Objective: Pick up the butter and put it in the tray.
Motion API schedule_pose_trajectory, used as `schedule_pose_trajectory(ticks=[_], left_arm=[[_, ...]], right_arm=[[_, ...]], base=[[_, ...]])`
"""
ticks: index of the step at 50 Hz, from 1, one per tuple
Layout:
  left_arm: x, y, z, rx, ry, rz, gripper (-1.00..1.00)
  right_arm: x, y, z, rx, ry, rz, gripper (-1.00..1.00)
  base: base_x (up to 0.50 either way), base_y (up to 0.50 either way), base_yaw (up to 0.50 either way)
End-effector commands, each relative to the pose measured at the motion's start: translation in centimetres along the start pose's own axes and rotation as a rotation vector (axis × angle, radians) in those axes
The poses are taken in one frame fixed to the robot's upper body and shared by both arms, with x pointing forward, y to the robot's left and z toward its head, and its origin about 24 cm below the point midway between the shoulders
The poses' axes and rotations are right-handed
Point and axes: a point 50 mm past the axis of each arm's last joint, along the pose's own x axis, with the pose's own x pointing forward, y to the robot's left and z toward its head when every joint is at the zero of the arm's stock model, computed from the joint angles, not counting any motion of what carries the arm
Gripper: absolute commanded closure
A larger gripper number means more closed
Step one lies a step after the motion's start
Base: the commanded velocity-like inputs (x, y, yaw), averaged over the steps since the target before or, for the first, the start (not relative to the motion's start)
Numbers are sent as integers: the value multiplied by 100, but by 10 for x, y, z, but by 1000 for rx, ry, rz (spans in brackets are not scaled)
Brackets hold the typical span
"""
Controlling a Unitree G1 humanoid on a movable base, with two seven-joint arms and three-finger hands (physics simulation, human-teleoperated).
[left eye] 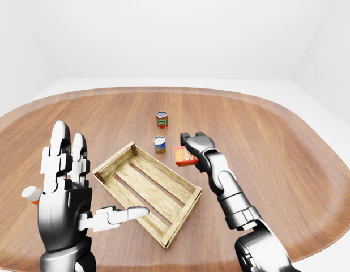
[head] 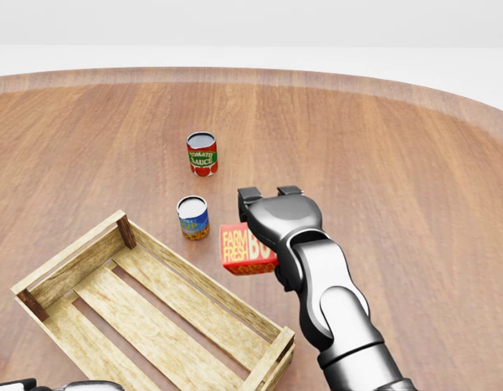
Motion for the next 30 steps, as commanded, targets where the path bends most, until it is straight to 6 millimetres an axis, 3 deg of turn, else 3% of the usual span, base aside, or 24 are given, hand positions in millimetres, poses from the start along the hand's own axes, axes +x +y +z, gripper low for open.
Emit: schedule_pose_trajectory(ticks=[1, 30], left_arm=[[0, 0, -1, 0, 3, 1, -100], [-1, 0, -2, -2, 10, -1, -100]], right_arm=[[9, -13, 23, 38, -72, -52, 100], [35, 1, 79, 239, -185, -25, 100]], base=[[0, 0, 0], [0, 0, 0]])
